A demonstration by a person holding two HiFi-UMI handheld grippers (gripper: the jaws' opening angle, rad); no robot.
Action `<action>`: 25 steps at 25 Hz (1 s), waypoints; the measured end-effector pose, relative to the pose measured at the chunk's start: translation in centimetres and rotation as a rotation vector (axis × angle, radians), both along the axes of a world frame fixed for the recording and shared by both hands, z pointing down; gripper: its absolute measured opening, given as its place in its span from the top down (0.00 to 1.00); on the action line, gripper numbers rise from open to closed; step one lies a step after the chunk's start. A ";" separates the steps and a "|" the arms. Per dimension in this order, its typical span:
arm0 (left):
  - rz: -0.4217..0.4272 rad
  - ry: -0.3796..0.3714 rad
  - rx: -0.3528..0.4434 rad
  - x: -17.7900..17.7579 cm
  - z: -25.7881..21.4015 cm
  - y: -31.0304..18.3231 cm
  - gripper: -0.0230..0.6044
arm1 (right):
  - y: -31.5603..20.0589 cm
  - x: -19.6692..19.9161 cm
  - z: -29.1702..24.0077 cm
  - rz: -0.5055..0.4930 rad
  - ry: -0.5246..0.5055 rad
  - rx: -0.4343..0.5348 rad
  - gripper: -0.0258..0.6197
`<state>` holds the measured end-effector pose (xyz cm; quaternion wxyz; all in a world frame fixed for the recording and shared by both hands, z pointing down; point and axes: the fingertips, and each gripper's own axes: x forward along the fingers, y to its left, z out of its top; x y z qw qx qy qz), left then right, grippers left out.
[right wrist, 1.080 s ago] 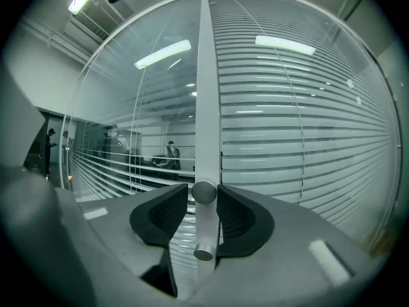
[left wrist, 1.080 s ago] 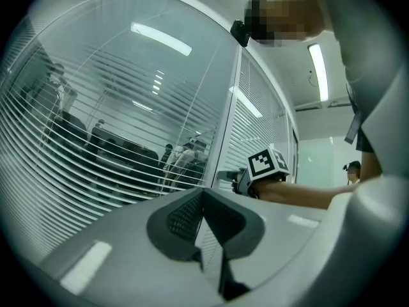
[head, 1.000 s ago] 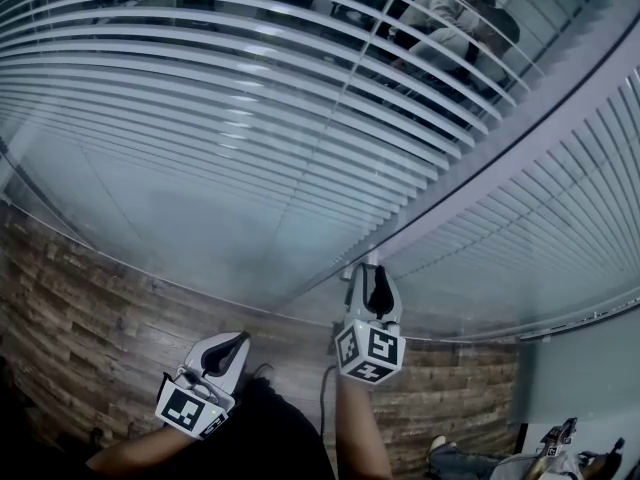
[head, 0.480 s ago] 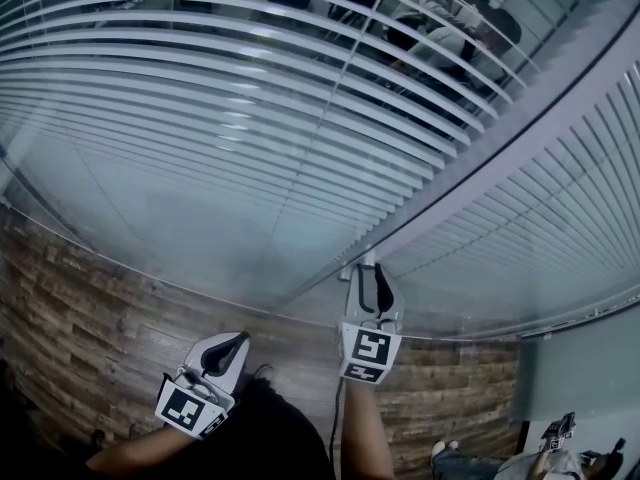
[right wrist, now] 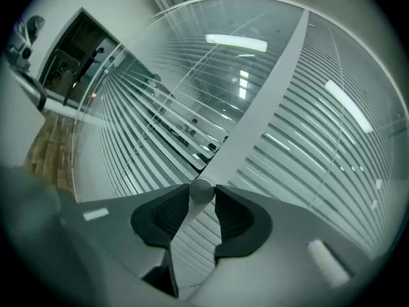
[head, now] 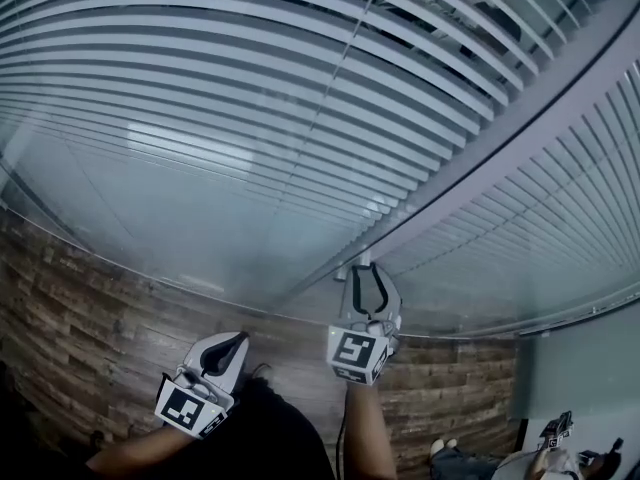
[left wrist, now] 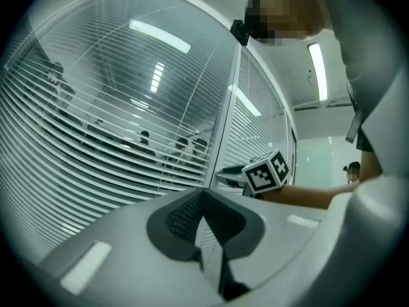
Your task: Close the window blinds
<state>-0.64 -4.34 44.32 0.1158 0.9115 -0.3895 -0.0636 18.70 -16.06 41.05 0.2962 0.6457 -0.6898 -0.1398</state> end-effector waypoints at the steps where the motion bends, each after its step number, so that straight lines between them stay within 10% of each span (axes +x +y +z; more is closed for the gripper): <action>1: -0.002 0.002 -0.006 0.0 0.1 -0.1 0.97 | 0.0 0.0 -0.1 0.000 -0.069 0.001 0.76; 9: 0.002 0.001 -0.001 0.5 0.1 -0.6 0.97 | -0.1 1.5 0.5 0.036 -0.687 0.034 0.72; 16: 0.012 -0.005 0.007 0.3 0.9 -0.4 0.97 | 0.1 1.2 0.7 0.034 -0.677 0.090 0.75; 25: 0.031 0.014 -0.004 0.6 1.4 -1.1 0.97 | -0.3 0.6 1.3 -0.003 -0.247 0.038 0.76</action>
